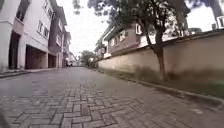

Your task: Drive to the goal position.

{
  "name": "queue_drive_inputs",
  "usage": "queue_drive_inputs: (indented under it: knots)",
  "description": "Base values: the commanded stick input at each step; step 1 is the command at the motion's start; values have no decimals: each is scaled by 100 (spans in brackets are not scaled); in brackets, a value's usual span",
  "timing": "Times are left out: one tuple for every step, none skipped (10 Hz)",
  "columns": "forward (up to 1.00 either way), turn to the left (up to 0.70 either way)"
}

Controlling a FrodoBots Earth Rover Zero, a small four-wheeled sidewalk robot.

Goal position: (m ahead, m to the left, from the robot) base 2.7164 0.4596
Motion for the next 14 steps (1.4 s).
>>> queue_drive_inputs:
  knots:
    - [70, 0]
    - [70, 35]
    - [70, 35]
    - [70, 35]
    - [70, 30]
    - [70, 18]
    - [70, 6]
    - [70, 0]
    - [70, 0]
    - [70, 0]
    - [70, 0]
    - [70, 0]
    - [70, 0]
    - [70, 0]
